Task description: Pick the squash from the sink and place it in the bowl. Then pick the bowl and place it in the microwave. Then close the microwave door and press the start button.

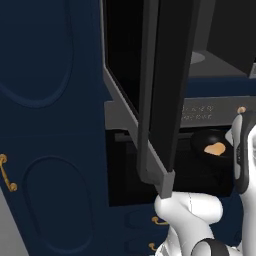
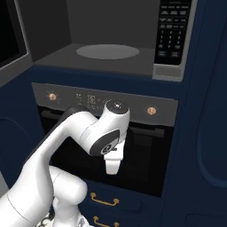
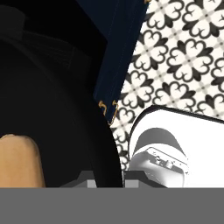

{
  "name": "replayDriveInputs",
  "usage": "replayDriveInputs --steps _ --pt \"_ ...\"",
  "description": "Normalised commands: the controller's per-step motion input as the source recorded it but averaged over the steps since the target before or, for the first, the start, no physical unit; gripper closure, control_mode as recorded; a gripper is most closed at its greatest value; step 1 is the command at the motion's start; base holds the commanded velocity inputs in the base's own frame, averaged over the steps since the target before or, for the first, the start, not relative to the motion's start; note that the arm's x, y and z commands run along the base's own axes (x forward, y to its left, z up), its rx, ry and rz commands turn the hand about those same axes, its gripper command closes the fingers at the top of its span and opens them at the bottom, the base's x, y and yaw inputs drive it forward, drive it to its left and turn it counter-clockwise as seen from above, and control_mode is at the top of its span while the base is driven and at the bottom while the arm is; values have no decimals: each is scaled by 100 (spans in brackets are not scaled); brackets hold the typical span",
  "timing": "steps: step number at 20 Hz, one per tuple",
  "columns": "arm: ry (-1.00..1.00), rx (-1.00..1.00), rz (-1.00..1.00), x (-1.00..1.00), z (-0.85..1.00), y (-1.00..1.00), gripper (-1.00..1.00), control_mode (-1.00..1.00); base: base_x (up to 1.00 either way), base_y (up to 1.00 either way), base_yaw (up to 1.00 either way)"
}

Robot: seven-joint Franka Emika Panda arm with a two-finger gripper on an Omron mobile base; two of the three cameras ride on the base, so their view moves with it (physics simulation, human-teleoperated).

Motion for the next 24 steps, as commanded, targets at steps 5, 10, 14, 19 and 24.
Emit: replayDriveInputs --steps 5,10,14,19,24 --pt "0 0 0 0 0 0 100 100 29 0 -1" --pt "0 0 0 0 0 0 100 100 15 0 0" --pt "0 0 0 0 0 0 100 100 0 0 0" --pt "0 0 0 0 0 0 100 100 0 0 0" --pt "-7 2 0 -37 0 0 100 -100 -3 0 0"
